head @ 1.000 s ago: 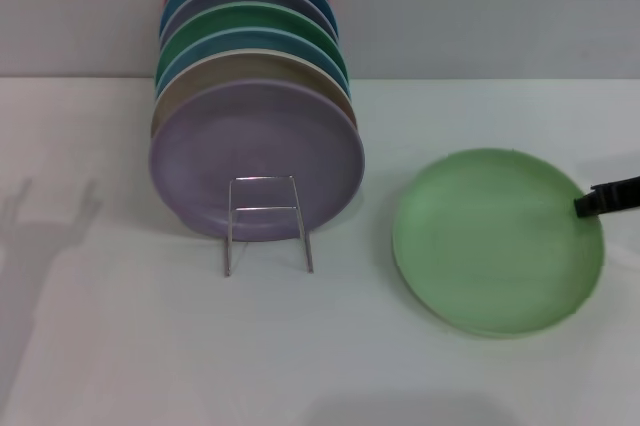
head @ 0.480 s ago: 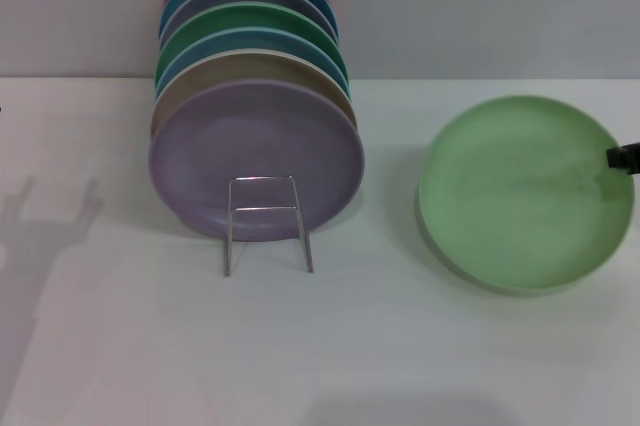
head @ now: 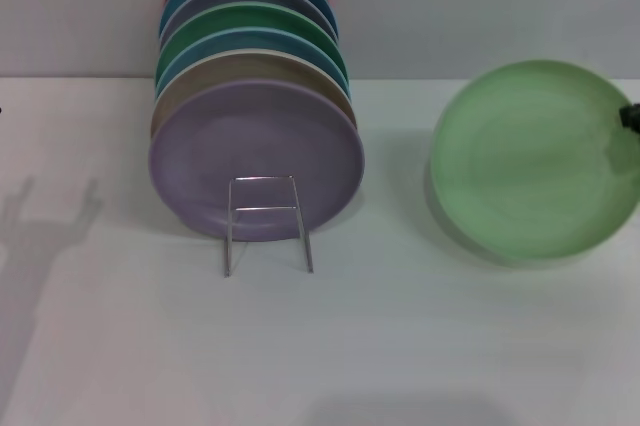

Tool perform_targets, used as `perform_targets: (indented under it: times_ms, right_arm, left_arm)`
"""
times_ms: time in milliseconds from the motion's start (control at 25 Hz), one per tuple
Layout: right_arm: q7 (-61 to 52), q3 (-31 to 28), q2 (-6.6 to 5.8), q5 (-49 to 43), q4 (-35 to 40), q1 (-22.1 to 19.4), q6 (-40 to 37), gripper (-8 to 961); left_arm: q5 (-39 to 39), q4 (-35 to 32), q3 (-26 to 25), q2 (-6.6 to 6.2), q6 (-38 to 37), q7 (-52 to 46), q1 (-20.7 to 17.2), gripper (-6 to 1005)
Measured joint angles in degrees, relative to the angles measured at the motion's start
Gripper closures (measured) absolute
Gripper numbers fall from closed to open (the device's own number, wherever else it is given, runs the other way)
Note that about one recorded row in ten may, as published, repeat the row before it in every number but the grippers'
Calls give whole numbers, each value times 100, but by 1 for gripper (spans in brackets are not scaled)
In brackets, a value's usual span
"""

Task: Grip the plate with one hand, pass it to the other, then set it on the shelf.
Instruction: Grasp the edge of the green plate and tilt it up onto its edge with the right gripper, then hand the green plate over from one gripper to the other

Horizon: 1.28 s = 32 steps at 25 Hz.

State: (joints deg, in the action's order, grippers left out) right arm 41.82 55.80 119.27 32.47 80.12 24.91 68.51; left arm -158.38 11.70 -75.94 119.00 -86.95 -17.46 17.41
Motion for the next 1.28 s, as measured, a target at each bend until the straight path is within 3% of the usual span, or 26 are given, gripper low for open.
perform_targets:
  times_ms: [360, 720, 1280]
  right_arm:
    - [70, 820, 17, -534, 497, -211, -736, 933]
    - [70, 1777, 27, -827, 638, -650, -2196, 933]
    - [39, 2452, 59, -901, 769, -1052, -3566, 933]
  left_arm:
    - [0, -22, 10, 0, 4, 6, 47, 162]
    - [0, -32, 26, 0, 66, -2, 61, 163]
    - [0, -36, 25, -9, 128, 9, 74, 163]
